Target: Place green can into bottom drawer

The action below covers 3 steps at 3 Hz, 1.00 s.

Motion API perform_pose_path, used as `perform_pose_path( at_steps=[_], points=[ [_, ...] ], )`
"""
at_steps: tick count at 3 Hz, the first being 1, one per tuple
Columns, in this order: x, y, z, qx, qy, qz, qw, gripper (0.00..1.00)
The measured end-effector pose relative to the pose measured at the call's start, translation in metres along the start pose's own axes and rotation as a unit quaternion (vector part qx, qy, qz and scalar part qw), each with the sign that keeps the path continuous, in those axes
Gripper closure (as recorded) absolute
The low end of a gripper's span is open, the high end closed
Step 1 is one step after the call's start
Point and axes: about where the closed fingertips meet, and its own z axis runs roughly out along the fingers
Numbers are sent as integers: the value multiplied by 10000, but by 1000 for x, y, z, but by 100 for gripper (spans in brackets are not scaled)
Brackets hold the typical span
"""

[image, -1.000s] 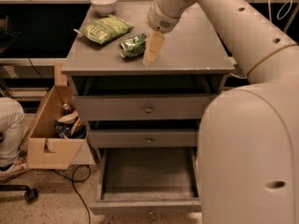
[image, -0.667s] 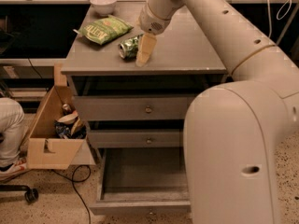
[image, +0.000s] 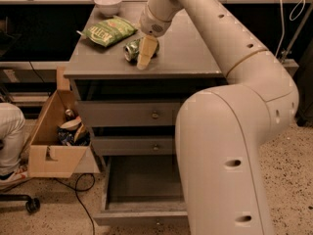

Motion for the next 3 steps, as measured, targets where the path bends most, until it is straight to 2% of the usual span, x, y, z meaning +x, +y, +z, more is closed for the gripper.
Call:
perform_pose_path(
  at_steps=[1, 3],
  points=[
    [2, -2, 14, -117, -12, 100, 9999, 18],
    [15, -4, 29, -272, -22, 327, 9991, 64]
  ],
)
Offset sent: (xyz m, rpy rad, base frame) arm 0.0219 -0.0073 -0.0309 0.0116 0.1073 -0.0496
